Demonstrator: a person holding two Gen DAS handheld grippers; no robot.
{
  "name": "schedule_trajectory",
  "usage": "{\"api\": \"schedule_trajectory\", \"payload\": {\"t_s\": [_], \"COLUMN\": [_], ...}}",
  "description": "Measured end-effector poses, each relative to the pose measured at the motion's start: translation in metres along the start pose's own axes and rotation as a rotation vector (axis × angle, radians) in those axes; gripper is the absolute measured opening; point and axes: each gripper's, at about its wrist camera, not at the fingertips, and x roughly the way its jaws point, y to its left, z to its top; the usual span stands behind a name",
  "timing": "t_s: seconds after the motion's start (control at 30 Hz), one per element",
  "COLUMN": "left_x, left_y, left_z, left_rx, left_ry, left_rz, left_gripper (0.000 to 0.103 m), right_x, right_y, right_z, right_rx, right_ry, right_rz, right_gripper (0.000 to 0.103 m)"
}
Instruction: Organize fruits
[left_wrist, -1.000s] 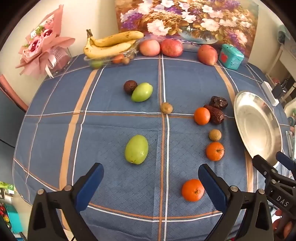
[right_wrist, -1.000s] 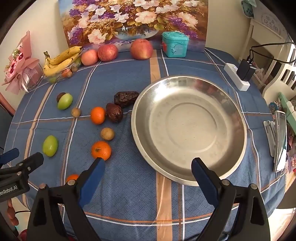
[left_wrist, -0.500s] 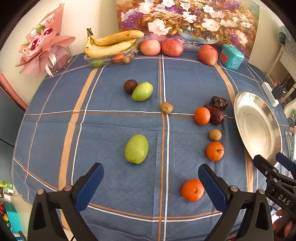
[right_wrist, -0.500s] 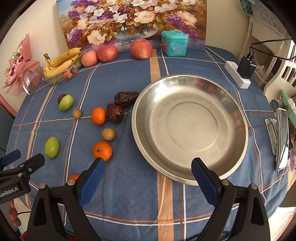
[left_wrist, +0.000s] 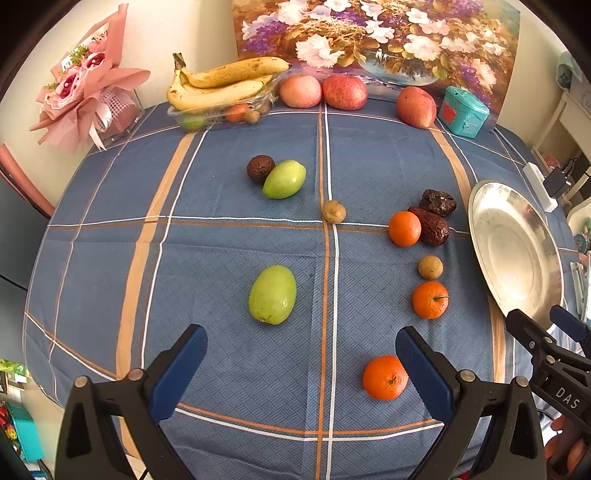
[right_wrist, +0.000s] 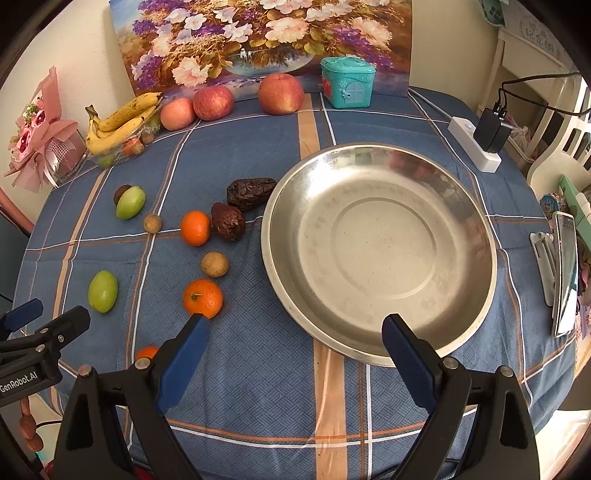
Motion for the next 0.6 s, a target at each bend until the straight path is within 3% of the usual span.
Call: {"api": "schedule_trajectory", "payload": {"t_s": [0.6], "left_x": [0.0017], "left_y": [0.0039], "left_z": [-0.0005], "left_rx": [-0.015], "left_ry": [0.009], "left_rz": [-0.001], "left_gripper": [0.103], "right_x": [0.0009], "right_y": [-0.0005], "right_z": [-0.0007], "right_rx": [0.002], "right_ry": [0.003], "right_rz": [0.002], "right_gripper": [0.094]}}
